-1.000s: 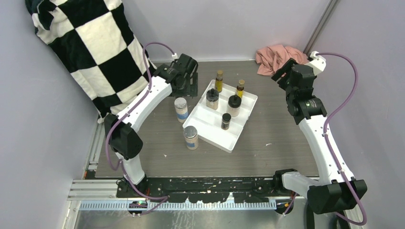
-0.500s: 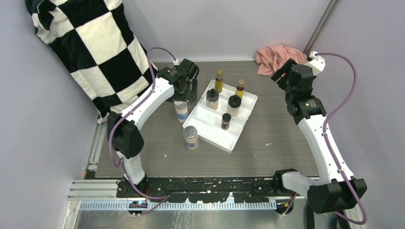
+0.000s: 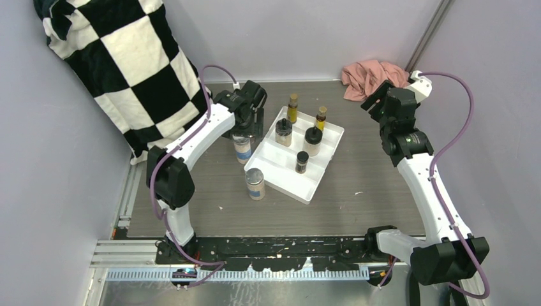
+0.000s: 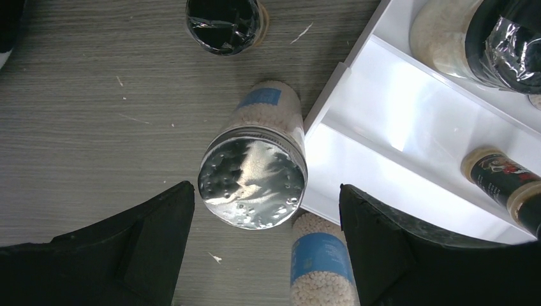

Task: Organize the condiment bottles
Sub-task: Pick up the bottle from the center of the board.

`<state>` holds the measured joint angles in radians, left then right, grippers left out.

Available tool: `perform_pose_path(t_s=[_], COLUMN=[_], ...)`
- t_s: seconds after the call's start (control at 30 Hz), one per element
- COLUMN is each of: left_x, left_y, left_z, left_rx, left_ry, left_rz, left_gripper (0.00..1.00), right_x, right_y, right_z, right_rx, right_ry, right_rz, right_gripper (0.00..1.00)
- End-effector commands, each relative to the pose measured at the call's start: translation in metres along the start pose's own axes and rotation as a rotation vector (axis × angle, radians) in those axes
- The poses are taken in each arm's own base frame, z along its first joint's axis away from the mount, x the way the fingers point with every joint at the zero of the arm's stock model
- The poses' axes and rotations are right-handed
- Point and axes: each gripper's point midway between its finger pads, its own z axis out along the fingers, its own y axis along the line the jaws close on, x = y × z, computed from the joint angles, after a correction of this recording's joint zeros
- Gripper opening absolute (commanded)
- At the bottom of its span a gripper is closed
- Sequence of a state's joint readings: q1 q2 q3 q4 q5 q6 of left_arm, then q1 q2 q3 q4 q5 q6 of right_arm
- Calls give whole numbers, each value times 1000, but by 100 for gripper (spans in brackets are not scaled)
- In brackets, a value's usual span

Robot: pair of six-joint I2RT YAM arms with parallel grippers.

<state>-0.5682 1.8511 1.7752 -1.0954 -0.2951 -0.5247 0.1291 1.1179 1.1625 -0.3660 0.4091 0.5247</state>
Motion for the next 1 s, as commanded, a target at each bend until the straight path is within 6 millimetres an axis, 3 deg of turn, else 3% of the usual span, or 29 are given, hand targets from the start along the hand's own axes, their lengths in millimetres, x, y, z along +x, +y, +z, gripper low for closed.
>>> perform_pose_path(t_s=[0.0, 0.3, 0.43, 0.53, 0.63, 0.73, 0.97], left_x=[-3, 1, 1, 3, 4, 3, -9], left_y=[5, 5, 3, 2, 2, 4, 10], left_z=[6, 14, 16, 18, 19, 16, -11], left_rx=[-17, -10, 3, 6, 7, 3, 21], left_ry=[-10, 7, 13, 22, 26, 23, -40], left_rz=[-23, -23, -19, -15, -11, -8, -12], left_gripper=[84, 80, 65, 49, 29, 2, 0], right_x=[-10, -7, -6, -6, -7, -10, -16], right_y=[6, 5, 5, 4, 3, 2, 2], right_z=[2, 4, 5, 5, 5, 4, 3], right_rx=[-14, -11, -8, -6, -3, 1, 8], right_ry=[-43, -41, -42, -43, -47, -57, -71], right_rz=[10, 11, 11, 12, 11, 11, 12], right_gripper=[73, 73, 73, 73, 73, 73, 73])
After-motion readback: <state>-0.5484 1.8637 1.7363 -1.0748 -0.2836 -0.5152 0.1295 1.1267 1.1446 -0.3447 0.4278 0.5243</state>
